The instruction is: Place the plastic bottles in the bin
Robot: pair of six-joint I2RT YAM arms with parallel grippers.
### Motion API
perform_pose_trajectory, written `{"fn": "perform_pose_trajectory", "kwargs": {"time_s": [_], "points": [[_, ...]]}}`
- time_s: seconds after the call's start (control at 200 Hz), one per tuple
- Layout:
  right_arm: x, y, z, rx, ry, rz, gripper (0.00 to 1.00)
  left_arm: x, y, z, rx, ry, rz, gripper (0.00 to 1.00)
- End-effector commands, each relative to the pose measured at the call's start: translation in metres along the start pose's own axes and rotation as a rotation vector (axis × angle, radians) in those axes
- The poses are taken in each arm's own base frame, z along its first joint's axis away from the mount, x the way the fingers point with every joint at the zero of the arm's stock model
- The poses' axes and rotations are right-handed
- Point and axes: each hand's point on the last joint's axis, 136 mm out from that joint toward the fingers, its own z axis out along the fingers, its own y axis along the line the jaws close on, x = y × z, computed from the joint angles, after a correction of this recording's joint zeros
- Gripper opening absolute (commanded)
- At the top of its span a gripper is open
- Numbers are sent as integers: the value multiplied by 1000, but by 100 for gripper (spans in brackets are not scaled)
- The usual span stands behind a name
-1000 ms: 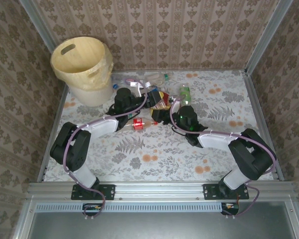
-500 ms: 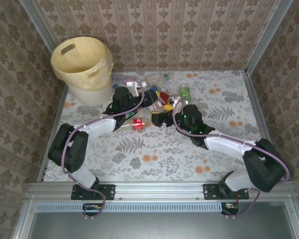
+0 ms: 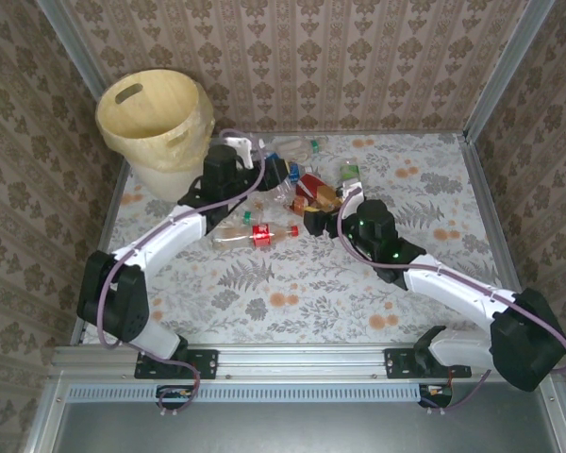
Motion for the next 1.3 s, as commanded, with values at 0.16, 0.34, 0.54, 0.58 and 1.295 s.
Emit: {"fn": "perform_pose_trajectory", "kwargs": {"time_s": [0.16, 0.34, 0.54, 0.58, 1.295], "points": [[0, -31, -8, 141, 4, 23, 100, -79, 39, -59, -239, -130, 133, 56], [-6, -27, -9, 117, -9, 32, 100, -125, 59, -91, -351, -226, 152, 56], [-11, -25, -11, 100, -18, 49, 100, -180, 49, -121, -385, -354, 248, 57], [-11, -24, -12, 97, -12, 52, 100, -193, 46, -129, -406, -381, 285, 57], [-14, -27, -23, 101, -33, 80, 100, -271, 126, -165, -680, -298, 727, 61]]}}
